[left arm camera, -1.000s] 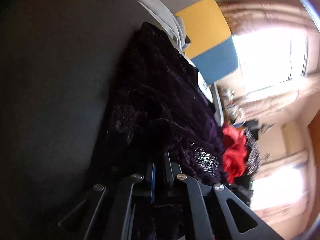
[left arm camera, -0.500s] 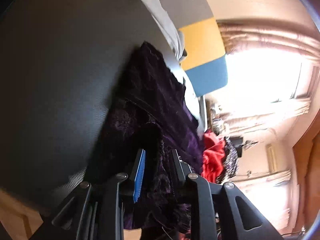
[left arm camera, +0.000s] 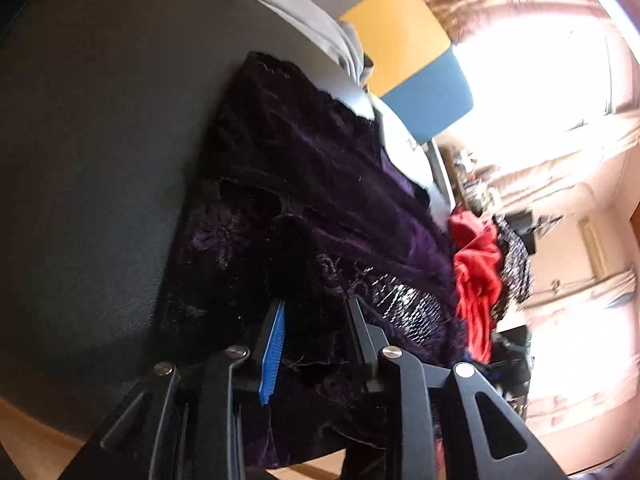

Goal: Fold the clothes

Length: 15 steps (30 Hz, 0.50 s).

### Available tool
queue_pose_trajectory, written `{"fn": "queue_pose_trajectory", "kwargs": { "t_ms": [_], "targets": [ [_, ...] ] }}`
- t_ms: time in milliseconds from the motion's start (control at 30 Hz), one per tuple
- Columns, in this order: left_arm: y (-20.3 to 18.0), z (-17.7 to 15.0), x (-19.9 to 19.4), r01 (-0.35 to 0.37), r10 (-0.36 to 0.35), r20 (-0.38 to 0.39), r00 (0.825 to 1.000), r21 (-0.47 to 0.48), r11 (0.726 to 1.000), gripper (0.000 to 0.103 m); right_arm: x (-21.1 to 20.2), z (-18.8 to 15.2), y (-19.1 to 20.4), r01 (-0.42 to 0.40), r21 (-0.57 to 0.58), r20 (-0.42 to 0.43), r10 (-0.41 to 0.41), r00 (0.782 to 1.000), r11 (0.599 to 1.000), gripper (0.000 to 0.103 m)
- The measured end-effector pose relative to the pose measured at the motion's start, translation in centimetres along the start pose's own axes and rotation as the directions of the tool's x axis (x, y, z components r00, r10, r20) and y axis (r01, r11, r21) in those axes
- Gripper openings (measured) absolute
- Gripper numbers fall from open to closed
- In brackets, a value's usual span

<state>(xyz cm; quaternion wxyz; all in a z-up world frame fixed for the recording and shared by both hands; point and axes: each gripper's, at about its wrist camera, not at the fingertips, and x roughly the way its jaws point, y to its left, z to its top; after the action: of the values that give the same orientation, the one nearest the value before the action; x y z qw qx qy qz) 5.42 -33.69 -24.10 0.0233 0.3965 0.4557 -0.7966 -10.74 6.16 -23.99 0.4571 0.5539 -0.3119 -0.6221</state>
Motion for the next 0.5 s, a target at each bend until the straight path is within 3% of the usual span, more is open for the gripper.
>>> {"fn": "queue_pose_trajectory", "kwargs": {
  "t_ms": [167, 233, 300, 400, 433, 467, 500],
  "targets": [
    [0.7, -0.1, 0.0, 0.009, -0.009, -0.002, 1.000, -0.029, 1.000, 0.023, -0.8, -0.8, -0.2, -0.044, -0.007, 0.001, 0.044, 0.999, 0.999, 0.068],
    [1.2, -0.1, -0.1, 0.022, -0.021, 0.012, 1.000, -0.066, 0.998, 0.023, -0.4, -1.1, 0.1, -0.058, -0.034, -0.022, 0.057, 0.998, 0.998, 0.072],
    [1.6, -0.2, -0.2, 0.044, -0.041, 0.026, 0.999, -0.098, 0.994, 0.027, 0.4, -1.5, 1.0, -0.065, -0.083, -0.063, 0.060, 0.996, 0.994, 0.085],
    [1.3, -0.3, -0.1, 0.032, -0.030, 0.031, 0.999, -0.092, 0.995, 0.028, 1.5, -1.9, 2.2, -0.037, -0.150, -0.101, 0.022, 0.995, 0.988, 0.089],
    [1.0, -0.3, -0.1, 0.019, -0.017, 0.028, 0.999, -0.076, 0.997, 0.028, 1.8, -1.8, 2.4, -0.005, -0.166, -0.083, -0.009, 0.997, 0.986, 0.088],
    [0.8, -0.3, -0.1, 0.006, -0.004, 0.025, 1.000, -0.061, 0.998, 0.028, 2.0, -1.7, 2.5, 0.037, -0.181, -0.052, -0.048, 0.998, 0.983, 0.080],
    [0.5, -0.3, 0.0, -0.010, 0.011, 0.019, 1.000, -0.045, 0.999, 0.028, 2.4, -1.4, 2.7, 0.070, -0.188, -0.022, -0.075, 0.997, 0.980, 0.060]
  ]
}}
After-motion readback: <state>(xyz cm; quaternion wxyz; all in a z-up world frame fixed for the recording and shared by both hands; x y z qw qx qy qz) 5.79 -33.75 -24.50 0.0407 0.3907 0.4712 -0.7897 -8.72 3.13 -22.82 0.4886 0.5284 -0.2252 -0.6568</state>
